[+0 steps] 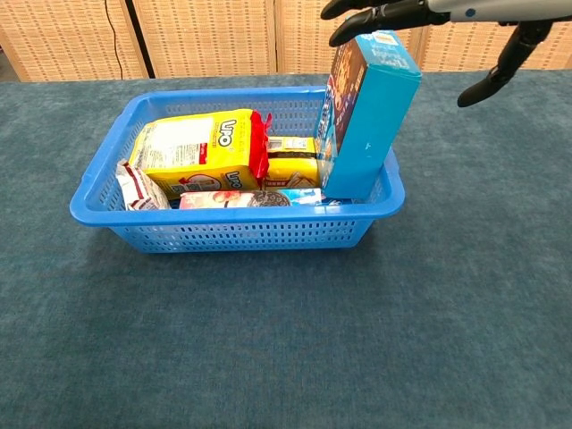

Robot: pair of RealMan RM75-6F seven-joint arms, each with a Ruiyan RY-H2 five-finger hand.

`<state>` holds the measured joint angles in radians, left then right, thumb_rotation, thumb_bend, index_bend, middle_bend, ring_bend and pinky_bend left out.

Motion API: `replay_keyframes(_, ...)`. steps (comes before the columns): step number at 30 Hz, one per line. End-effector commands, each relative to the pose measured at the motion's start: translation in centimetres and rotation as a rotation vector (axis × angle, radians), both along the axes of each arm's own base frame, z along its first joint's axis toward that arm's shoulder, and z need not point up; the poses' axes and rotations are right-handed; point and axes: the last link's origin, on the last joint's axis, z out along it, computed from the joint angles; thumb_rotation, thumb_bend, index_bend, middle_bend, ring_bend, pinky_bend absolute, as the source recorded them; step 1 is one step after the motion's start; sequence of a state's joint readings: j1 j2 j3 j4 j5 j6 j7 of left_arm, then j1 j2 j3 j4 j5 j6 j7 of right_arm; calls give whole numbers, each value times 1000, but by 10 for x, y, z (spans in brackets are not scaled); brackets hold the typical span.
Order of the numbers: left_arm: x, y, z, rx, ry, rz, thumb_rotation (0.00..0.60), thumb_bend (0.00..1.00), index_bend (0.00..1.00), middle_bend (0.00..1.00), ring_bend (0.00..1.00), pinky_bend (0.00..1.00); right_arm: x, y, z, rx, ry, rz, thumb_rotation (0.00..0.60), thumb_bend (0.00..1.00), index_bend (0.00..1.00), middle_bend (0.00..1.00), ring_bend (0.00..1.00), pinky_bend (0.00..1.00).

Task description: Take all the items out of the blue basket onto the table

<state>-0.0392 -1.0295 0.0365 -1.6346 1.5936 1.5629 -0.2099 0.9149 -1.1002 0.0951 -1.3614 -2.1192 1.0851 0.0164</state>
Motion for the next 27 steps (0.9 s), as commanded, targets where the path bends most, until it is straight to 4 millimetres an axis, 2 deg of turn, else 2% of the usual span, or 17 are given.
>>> replay_keyframes(1,0,1,0,2,2,4,600,32,0,0,0,0,9,-7,-12,-11,49,17,600,0,0,0,0,0)
replay_keyframes(6,-3,3,0,4,1,18,600,32,0,0,0,0,6,-18,-26,-37,117,50,600,0,0,0,0,0)
replay_keyframes(9,-4,4,1,7,-1,23,600,32,0,0,0,0,3,-19,-30,-31,122,73,600,0,48,0,0,0)
replay_keyframes(12,-4,5,1,7,-4,25,600,32,0,0,0,0,3,-17,-36,-8,116,101,600,0,199,18,3,12)
replay_keyframes(14,-4,5,1,5,-6,25,600,32,0,0,0,0,3,-15,-40,7,112,129,600,13,327,116,58,74)
replay_keyframes(15,-4,5,1,2,-7,25,600,32,0,0,0,0,3,-14,-42,14,108,146,600,36,364,160,92,110)
replay_keyframes(17,-4,5,1,-1,-7,26,600,32,0,0,0,0,5,-12,-47,29,94,182,600,165,468,284,202,217)
replay_keyframes(20,-5,5,1,0,-10,27,600,32,0,0,0,0,7,-11,-51,44,60,214,600,339,600,414,323,330)
replay_keyframes(23,-6,5,2,2,-13,31,600,32,0,0,0,0,8,-12,-48,42,27,227,600,434,665,474,381,385)
replay_keyframes(27,-6,6,2,-3,-15,30,600,32,0,0,0,0,14,-12,-34,14,-22,254,600,475,673,491,398,406)
